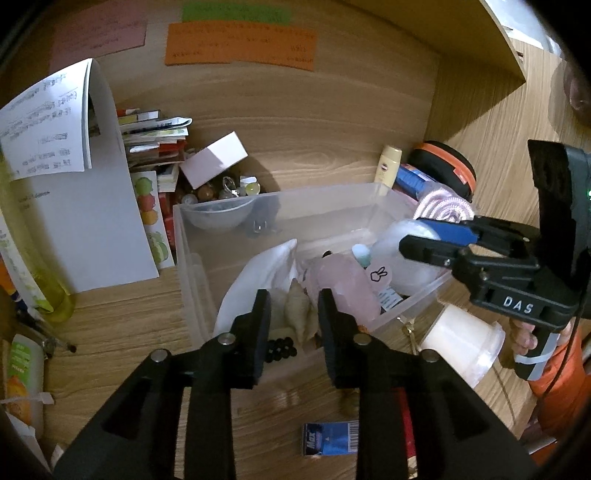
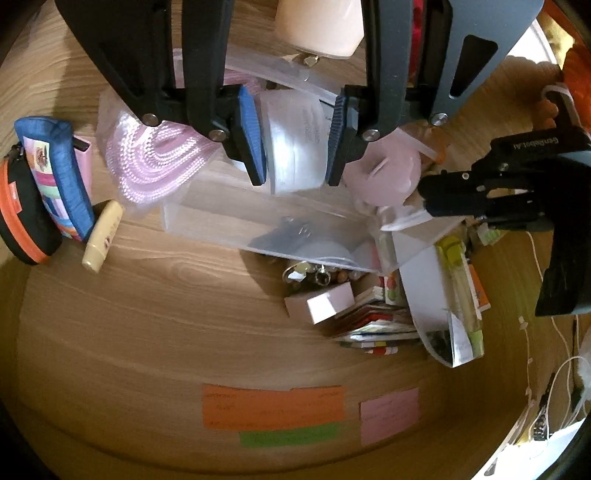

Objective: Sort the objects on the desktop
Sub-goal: 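Lower the beige piece and white tub into the box and open both grippers, then grasp the blue Max card with the left gripper while the right gripper grasps the purple-labelled beige tub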

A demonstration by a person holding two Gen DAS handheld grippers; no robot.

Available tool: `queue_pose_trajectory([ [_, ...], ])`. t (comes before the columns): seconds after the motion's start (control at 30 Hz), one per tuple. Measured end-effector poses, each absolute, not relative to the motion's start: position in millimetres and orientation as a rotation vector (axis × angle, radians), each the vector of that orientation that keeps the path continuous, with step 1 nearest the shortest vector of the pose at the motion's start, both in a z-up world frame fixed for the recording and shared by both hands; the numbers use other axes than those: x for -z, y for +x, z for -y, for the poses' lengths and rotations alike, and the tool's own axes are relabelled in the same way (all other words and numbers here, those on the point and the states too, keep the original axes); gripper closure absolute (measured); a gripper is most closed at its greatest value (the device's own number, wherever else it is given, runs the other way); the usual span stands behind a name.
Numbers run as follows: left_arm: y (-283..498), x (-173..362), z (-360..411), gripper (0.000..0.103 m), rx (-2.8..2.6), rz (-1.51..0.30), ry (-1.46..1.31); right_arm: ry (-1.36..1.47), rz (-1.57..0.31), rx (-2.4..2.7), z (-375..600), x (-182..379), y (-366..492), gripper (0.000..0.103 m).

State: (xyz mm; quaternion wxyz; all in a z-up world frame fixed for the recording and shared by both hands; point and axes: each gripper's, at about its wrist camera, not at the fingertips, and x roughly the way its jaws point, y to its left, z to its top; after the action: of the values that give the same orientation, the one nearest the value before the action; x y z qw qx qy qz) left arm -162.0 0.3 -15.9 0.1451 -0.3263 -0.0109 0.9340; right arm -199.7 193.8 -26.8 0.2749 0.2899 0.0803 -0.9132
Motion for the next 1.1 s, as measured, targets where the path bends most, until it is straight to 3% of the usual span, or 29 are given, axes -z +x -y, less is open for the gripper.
queue_pose_trajectory([
  [0.07,-160.5,14.2,-1.2,0.064,-2.698,0.025,-0.923,0.778,-0.226,2.456,-192.6,28.0,-198.8,0.071],
  [0.23,-154.2,7.8,-5.6,0.06,-2.71,-0.005,-0.872,0.739,-0.21,2.419,-190.1,26.4,-193.0,0.067],
  [0.33,-150.5,4.6,-7.9,0.052,-2.722,-0.025,-0.842,0.713,-0.22,2.414,-185.7,24.6,-188.9,0.048],
  [0.6,-141.1,-1.2,-10.1,0.03,-2.74,-0.034,-0.836,0.753,-0.264,2.47,-186.3,14.2,-174.1,0.02],
  [0.8,-127.6,-7.2,-11.3,0.011,-2.784,-0.045,-0.809,0.741,-0.288,2.489,-191.3,7.7,-149.3,0.014],
  [0.93,-116.7,-9.4,-11.4,0.01,-2.806,-0.068,-0.808,0.719,-0.277,2.507,-197.1,5.9,-135.5,0.007],
  [1.0,-112.8,-9.7,-9.0,0.004,-2.822,-0.065,-0.816,0.718,-0.273,2.52,-200.4,6.5,-130.9,0.007],
  [1.1,-106.5,-9.8,-4.7,0.004,-2.839,-0.062,-0.822,0.731,-0.272,2.534,-205.5,10.3,-125.2,0.006],
])
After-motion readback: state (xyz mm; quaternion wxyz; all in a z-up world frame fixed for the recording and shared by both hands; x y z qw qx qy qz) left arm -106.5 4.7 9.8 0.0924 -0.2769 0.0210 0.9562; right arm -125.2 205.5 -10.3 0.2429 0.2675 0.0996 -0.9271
